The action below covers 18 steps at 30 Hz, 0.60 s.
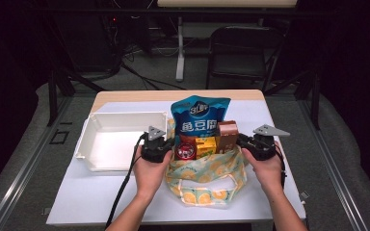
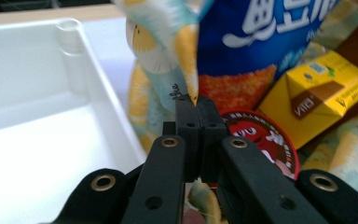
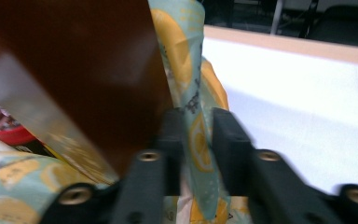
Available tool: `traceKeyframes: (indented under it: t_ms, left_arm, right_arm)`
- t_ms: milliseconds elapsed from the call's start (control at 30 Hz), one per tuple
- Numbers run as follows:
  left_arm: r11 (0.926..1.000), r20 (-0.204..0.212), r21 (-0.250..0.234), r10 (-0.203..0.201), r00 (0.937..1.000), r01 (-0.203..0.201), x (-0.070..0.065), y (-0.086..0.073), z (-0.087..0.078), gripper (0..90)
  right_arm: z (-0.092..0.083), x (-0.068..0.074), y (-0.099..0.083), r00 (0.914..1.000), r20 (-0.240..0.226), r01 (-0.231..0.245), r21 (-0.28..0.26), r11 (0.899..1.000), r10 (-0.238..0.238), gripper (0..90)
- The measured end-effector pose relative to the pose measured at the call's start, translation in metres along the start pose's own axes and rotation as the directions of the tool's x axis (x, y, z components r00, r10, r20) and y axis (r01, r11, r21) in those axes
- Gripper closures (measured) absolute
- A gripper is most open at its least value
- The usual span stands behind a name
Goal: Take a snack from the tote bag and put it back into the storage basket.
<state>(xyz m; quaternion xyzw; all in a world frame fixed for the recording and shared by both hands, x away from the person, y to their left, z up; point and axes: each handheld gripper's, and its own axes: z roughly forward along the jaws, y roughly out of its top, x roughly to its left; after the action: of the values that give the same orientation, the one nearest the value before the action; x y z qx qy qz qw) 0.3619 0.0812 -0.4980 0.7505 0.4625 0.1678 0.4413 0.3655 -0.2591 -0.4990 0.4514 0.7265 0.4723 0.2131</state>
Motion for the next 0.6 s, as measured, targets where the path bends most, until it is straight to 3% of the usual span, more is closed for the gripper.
traceKeyframes:
  t_ms: [100, 367, 600]
  left_arm:
    - [0.9997, 0.002, 0.022, -0.003, 1.0000, 0.003, -0.001, -0.004, 0.005, 90.0]
    - [0.9997, -0.052, 0.003, -0.022, 0.9984, 0.022, -0.003, -0.021, 0.008, 89.6]
    - [0.9991, -0.120, -0.041, 0.010, 0.9928, -0.015, -0.012, -0.031, 0.008, 89.6]
  right_arm:
    - [0.005, -0.001, -0.001, 0.9999, -0.005, 0.016, 0.015, 1.000, -0.016, 89.7]
    - [0.014, -0.003, -0.004, 0.9976, 0.064, 0.021, 0.065, 0.998, -0.025, 90.0]
    - [0.027, -0.007, -0.010, 0.9961, 0.088, -0.003, 0.114, 0.994, -0.007, 90.0]
